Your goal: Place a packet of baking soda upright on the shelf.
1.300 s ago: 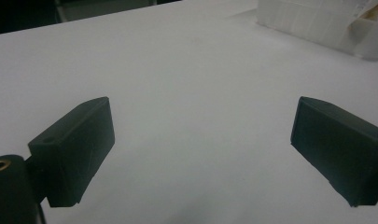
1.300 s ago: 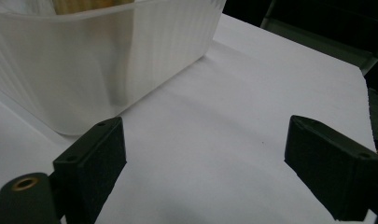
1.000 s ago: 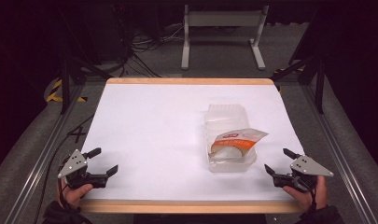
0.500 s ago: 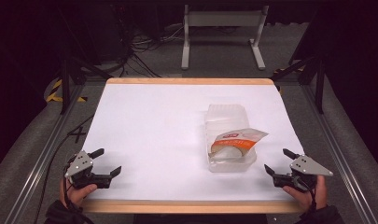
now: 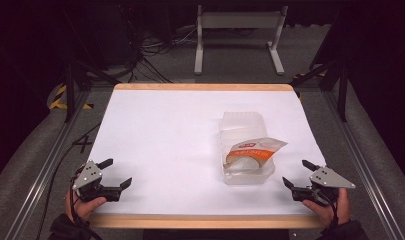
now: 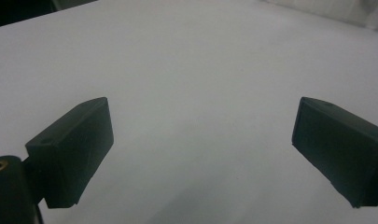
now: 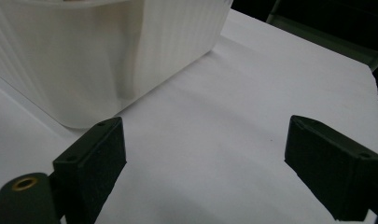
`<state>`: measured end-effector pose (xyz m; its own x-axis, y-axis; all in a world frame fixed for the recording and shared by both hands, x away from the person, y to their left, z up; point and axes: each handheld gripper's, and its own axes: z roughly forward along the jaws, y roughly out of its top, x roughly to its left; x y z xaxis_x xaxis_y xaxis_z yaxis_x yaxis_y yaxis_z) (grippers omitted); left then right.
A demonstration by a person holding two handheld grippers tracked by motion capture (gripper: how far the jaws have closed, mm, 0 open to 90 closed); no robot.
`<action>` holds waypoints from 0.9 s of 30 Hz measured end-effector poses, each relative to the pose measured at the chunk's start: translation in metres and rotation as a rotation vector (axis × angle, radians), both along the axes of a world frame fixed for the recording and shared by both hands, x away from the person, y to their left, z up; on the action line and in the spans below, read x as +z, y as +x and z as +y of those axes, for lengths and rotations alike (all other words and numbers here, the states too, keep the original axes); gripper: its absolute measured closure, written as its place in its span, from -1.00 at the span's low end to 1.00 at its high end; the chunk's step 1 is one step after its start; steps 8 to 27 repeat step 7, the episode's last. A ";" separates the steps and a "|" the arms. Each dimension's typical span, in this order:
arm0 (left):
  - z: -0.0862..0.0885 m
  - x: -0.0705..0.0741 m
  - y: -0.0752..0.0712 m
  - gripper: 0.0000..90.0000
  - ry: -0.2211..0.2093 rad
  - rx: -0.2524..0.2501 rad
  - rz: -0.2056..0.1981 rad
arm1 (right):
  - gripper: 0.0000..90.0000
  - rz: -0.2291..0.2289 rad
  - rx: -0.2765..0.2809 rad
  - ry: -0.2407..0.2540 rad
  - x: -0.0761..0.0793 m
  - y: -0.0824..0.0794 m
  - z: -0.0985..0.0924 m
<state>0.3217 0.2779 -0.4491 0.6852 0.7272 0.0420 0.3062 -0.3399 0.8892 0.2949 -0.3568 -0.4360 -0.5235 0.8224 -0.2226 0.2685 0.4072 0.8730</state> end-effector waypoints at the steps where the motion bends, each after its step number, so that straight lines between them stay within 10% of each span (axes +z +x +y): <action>1: -0.001 0.000 0.000 -0.87 0.003 -0.002 0.004 | -0.71 0.000 -0.001 0.001 0.000 0.000 -0.001; 27: -0.002 -0.001 0.001 -0.87 0.006 -0.003 0.011 | -0.71 0.002 0.001 0.005 0.000 0.001 -0.001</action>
